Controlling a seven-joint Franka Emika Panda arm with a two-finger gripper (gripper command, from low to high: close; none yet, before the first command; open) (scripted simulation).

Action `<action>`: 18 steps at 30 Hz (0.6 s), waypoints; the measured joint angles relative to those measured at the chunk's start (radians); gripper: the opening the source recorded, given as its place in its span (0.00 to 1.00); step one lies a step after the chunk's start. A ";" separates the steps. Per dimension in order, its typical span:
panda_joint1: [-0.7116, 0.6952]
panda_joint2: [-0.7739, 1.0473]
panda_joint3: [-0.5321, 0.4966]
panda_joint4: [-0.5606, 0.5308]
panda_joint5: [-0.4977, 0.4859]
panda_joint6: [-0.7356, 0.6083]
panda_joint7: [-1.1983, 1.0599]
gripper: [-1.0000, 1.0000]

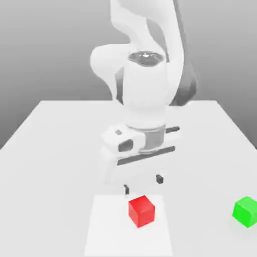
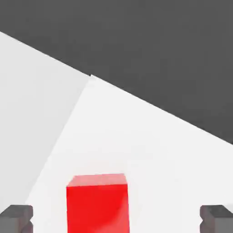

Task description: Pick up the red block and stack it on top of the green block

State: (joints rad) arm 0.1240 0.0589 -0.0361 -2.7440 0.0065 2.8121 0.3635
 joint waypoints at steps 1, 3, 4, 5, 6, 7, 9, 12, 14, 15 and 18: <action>-0.001 0.036 0.002 0.002 0.005 0.030 -0.006 0.50; -0.005 0.109 0.007 0.010 0.013 0.090 -0.014 0.50; -0.008 0.145 0.011 0.015 0.017 0.121 -0.017 0.50; -0.010 0.180 0.014 0.020 0.020 0.151 -0.019 0.00; -0.010 0.180 0.014 0.020 0.020 0.151 -0.019 0.00; -0.010 0.180 0.014 0.020 0.020 0.151 -0.019 0.00; -0.011 0.180 0.014 0.020 0.019 0.151 -0.018 0.00; -0.013 0.189 0.017 0.021 0.019 0.158 -0.019 0.00; -0.012 0.137 0.014 0.013 0.013 0.114 -0.014 0.00; -0.010 0.104 0.012 0.008 0.011 0.086 -0.013 0.00; -0.011 -0.001 0.011 -0.006 -0.002 -0.005 -0.003 0.00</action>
State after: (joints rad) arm 0.1132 0.0579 -0.0254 -2.7503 0.0047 2.8074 0.3601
